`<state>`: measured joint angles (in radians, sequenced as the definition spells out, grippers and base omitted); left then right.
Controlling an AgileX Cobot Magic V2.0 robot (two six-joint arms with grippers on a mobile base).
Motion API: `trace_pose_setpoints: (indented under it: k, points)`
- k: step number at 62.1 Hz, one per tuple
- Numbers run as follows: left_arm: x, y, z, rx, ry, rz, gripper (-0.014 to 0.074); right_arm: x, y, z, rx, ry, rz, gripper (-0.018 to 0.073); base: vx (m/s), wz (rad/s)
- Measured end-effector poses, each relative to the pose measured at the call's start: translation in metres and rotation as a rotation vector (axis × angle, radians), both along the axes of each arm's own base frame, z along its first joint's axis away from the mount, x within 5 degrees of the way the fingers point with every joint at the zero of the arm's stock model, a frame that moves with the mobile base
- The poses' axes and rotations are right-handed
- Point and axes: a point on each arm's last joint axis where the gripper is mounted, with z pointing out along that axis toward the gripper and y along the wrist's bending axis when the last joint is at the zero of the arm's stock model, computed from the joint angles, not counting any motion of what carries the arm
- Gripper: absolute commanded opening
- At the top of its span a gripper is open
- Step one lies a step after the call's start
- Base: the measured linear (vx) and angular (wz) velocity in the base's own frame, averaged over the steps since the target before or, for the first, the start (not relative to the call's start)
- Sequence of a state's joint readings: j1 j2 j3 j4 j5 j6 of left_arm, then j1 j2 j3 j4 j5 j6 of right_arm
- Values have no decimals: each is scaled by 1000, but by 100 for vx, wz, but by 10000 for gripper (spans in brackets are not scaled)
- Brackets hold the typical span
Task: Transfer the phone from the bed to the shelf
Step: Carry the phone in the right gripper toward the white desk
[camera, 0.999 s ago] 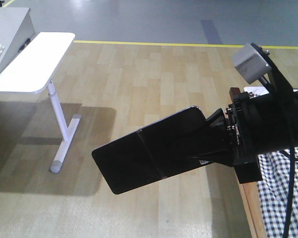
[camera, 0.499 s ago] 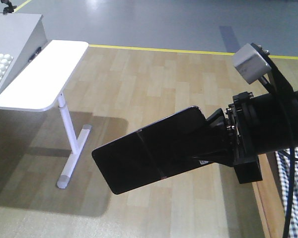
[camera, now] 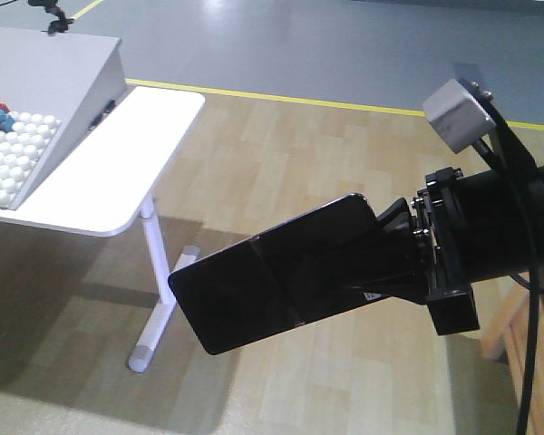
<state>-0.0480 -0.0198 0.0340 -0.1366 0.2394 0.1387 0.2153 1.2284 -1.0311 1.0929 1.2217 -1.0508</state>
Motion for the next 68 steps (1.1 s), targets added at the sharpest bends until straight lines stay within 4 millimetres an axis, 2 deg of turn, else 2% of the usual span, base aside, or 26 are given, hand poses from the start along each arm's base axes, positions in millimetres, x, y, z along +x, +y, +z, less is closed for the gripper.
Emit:
trace_pose_setpoints:
  k: [30,68]
  points:
    - [0,0,0,0,0,0,1,0,0,0,0,0,0,-1,23,41]
    - [0,0,0,0,0,0,1,0,0,0,0,0,0,-1,19,60]
